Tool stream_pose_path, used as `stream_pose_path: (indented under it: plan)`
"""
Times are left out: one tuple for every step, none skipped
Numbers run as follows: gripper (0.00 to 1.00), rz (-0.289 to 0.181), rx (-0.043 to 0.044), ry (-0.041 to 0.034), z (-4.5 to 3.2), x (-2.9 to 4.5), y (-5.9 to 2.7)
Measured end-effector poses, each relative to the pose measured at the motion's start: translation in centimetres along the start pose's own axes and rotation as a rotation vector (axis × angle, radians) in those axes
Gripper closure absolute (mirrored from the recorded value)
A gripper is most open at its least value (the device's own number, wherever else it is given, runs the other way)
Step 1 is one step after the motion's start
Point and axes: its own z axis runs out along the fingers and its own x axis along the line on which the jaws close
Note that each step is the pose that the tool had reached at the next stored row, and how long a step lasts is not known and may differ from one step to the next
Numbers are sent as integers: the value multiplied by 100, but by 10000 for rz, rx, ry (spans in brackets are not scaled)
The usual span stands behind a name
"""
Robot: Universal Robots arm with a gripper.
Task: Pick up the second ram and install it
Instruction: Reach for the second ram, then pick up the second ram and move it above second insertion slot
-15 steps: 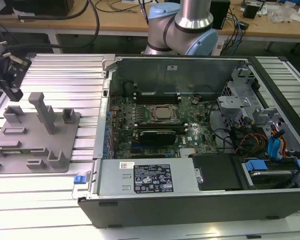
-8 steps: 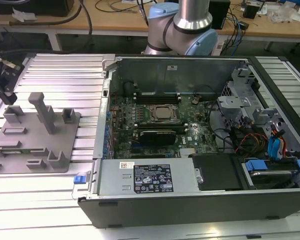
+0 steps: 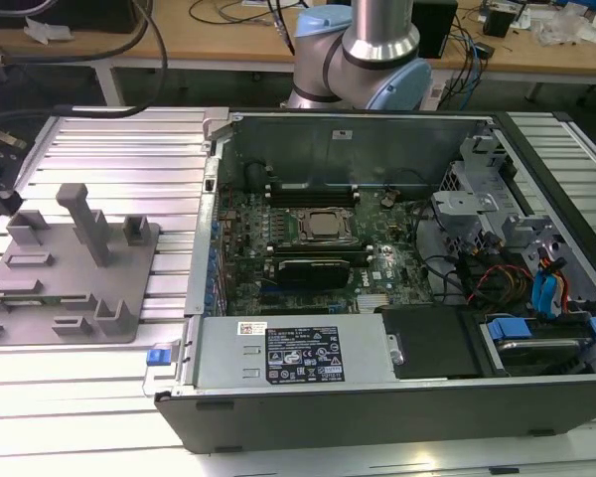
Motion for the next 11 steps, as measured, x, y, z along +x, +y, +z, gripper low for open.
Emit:
stream_pose_path:
  plan:
    - [92, 0, 1, 2, 39, 26, -6]
    - [92, 1, 2, 2, 54, 38, -7]
    - [92, 1, 1, 1, 67, 50, -9]
    - [92, 0, 0, -1, 87, 75, -13]
    - [92, -2, 1, 0, 87, 75, -13]
    - [92, 0, 2, 1, 86, 76, -12]
    - [92, 0, 2, 1, 86, 76, -12]
    - [92, 0, 2, 1, 86, 76, -12]
    - [92, 0, 3, 1, 86, 76, -13]
    - [92, 0, 3, 1, 86, 76, -13]
    - [92, 0, 3, 1, 87, 76, -12]
